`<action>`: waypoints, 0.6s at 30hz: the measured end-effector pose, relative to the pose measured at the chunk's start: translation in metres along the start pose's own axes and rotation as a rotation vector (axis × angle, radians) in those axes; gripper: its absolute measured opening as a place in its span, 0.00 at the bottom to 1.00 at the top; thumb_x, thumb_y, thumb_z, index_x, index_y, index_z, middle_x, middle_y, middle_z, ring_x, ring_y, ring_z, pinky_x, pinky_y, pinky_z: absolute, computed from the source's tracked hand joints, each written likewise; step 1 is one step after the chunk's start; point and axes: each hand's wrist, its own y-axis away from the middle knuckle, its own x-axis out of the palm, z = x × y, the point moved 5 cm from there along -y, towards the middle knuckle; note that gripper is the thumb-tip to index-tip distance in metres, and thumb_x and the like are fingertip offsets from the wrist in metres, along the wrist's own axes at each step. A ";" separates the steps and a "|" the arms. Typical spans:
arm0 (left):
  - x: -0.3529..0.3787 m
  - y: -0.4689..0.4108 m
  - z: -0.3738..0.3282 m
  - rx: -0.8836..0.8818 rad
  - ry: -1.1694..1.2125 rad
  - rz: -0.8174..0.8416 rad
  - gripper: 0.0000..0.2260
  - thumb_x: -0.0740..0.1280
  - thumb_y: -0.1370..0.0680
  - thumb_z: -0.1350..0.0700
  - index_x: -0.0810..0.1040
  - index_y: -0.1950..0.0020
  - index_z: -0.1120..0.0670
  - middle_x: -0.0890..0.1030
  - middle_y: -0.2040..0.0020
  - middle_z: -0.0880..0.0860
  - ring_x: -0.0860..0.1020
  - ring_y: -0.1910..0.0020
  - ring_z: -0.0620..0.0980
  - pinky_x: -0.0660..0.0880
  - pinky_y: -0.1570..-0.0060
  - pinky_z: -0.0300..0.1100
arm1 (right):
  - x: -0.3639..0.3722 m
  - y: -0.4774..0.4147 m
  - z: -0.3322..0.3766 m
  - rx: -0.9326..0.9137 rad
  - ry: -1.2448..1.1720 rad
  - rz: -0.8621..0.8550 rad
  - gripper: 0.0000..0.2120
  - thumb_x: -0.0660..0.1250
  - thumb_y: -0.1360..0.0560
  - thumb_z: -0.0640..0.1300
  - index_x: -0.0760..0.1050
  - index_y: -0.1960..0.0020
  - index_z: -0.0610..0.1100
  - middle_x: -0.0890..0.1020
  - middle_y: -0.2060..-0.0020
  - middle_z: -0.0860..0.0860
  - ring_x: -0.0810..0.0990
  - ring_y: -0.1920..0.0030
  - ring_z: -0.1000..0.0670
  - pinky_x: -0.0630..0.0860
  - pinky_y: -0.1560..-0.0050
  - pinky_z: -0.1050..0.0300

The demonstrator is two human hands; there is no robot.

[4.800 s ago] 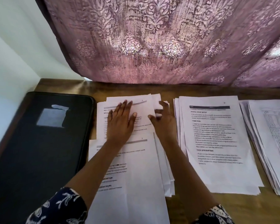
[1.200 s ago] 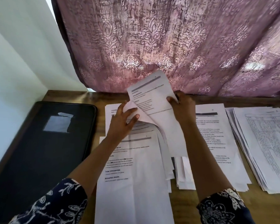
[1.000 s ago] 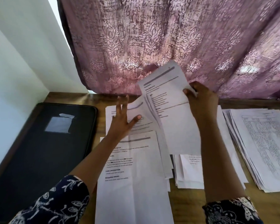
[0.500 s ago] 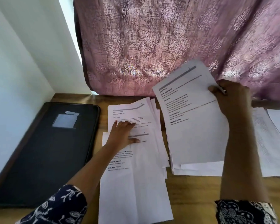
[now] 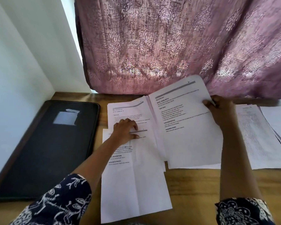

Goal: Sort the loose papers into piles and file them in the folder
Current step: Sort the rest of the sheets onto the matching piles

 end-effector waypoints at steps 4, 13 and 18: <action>-0.003 0.001 -0.005 -0.039 -0.023 0.047 0.23 0.74 0.28 0.46 0.73 0.35 0.47 0.76 0.38 0.49 0.69 0.37 0.52 0.64 0.40 0.49 | 0.010 0.002 -0.011 0.076 -0.053 0.046 0.15 0.71 0.25 0.46 0.73 0.63 0.37 0.76 0.68 0.42 0.74 0.63 0.44 0.66 0.62 0.55; -0.003 0.008 -0.004 -0.029 -0.017 0.002 0.20 0.71 0.26 0.45 0.77 0.37 0.52 0.72 0.34 0.51 0.65 0.33 0.54 0.56 0.32 0.52 | 0.030 0.009 -0.014 0.135 -0.086 0.168 0.07 0.69 0.24 0.47 0.76 0.60 0.46 0.78 0.64 0.48 0.75 0.60 0.47 0.66 0.65 0.57; -0.036 0.049 0.007 0.148 0.424 -0.258 0.03 0.68 0.26 0.49 0.78 0.52 0.43 0.74 0.36 0.45 0.68 0.35 0.53 0.62 0.35 0.51 | 0.040 0.010 -0.002 0.160 -0.195 0.170 0.17 0.71 0.27 0.51 0.71 0.67 0.42 0.75 0.70 0.46 0.73 0.64 0.43 0.67 0.63 0.51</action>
